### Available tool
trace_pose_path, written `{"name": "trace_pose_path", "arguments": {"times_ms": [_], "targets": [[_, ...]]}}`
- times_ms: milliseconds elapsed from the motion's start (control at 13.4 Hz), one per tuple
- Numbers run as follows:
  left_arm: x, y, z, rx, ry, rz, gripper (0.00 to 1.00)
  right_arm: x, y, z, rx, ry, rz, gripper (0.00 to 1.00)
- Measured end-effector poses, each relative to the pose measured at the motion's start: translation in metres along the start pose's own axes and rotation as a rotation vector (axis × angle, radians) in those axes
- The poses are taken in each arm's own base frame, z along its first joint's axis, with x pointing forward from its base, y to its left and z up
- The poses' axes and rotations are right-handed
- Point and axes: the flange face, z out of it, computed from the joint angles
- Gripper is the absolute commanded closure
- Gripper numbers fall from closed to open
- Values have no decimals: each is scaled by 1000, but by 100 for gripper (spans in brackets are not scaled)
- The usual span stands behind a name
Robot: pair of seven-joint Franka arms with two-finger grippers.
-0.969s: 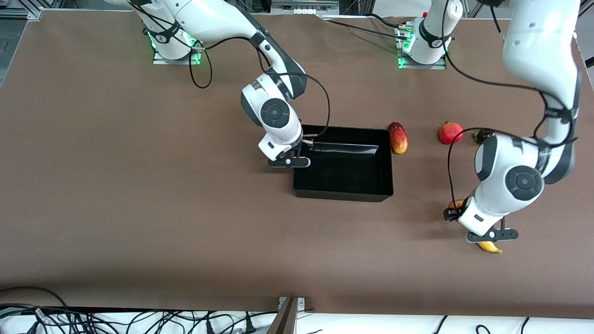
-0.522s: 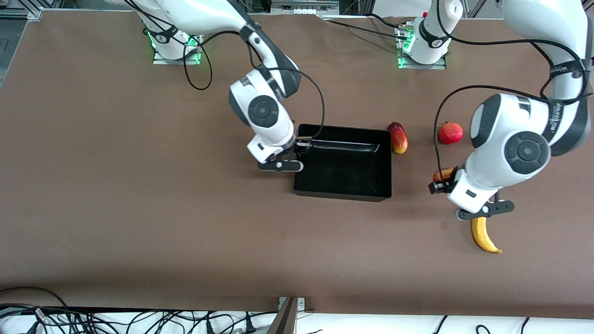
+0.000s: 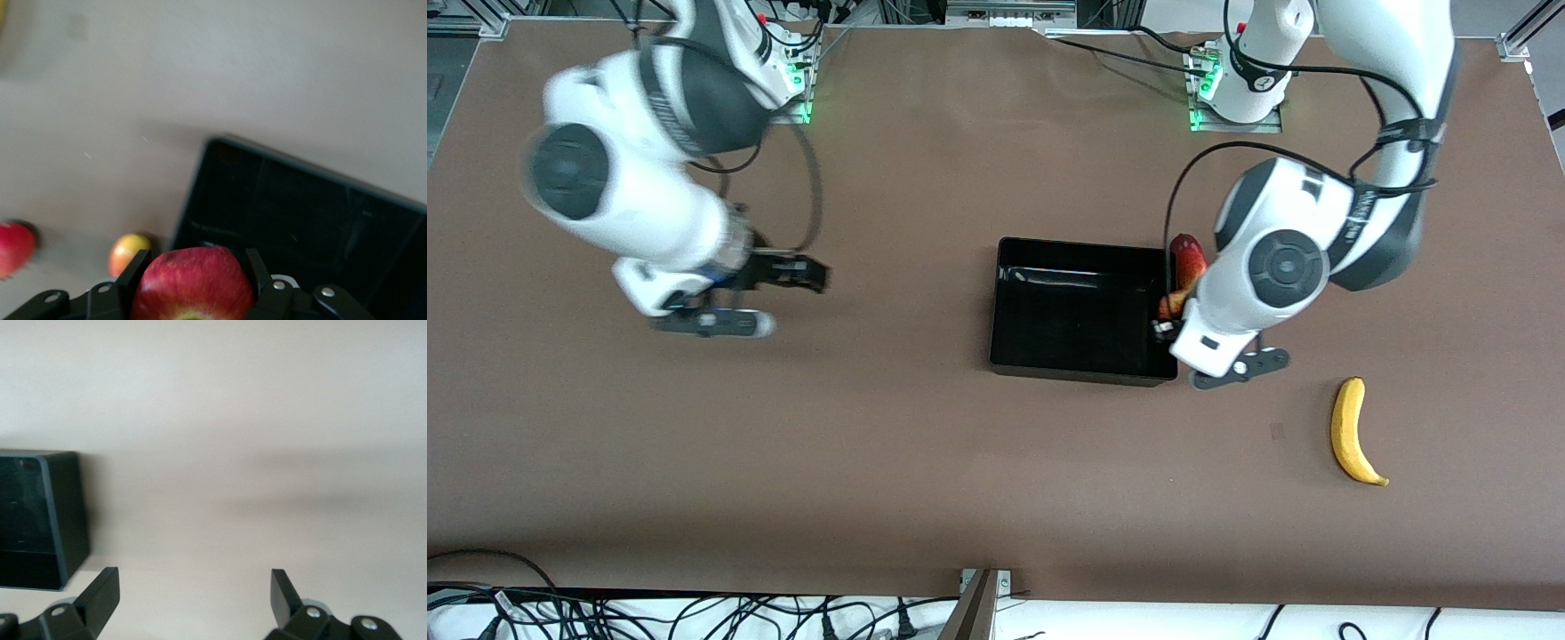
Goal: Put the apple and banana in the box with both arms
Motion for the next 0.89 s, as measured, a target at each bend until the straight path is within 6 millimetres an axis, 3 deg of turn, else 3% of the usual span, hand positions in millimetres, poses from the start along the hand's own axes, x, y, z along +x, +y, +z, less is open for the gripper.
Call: {"name": "trace_pose_path", "arguments": {"times_ms": [224, 447, 596, 746, 895], "targets": [[-32, 49, 29, -31, -24, -27, 100, 23, 114, -47, -36, 88, -45, 0], [-53, 71, 54, -32, -28, -29, 100, 12, 189, -84, -64, 63, 7, 0], [-62, 78, 67, -43, -22, -23, 100, 2, 213, -101, -70, 41, 34, 0], [-74, 86, 85, -61, -15, -26, 100, -2, 208, -108, -63, 38, 16, 0], [-89, 92, 107, -67, -17, -28, 100, -6, 201, -99, -36, -20, -37, 0]]}}
